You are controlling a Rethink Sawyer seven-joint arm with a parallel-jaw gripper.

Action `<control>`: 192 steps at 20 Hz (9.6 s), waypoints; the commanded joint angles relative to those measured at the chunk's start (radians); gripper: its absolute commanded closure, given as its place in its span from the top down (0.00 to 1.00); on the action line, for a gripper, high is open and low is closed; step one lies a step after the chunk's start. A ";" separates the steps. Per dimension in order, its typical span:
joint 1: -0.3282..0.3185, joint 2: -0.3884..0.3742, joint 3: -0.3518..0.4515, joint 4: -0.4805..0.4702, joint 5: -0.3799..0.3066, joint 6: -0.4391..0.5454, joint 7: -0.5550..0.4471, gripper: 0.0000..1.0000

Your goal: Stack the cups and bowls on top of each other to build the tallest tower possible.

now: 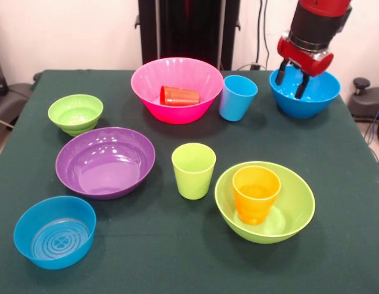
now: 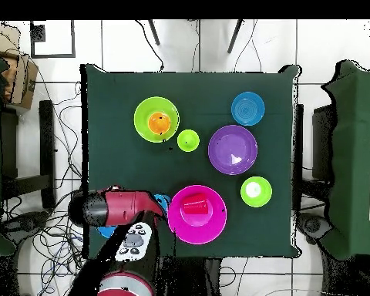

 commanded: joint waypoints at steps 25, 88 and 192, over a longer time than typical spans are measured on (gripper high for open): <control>0.259 0.178 -0.323 -0.106 0.281 0.153 0.415 1.00; 0.520 0.435 -0.491 -0.272 0.587 0.230 0.773 1.00; 0.594 0.410 -0.457 -0.145 0.645 0.134 0.585 1.00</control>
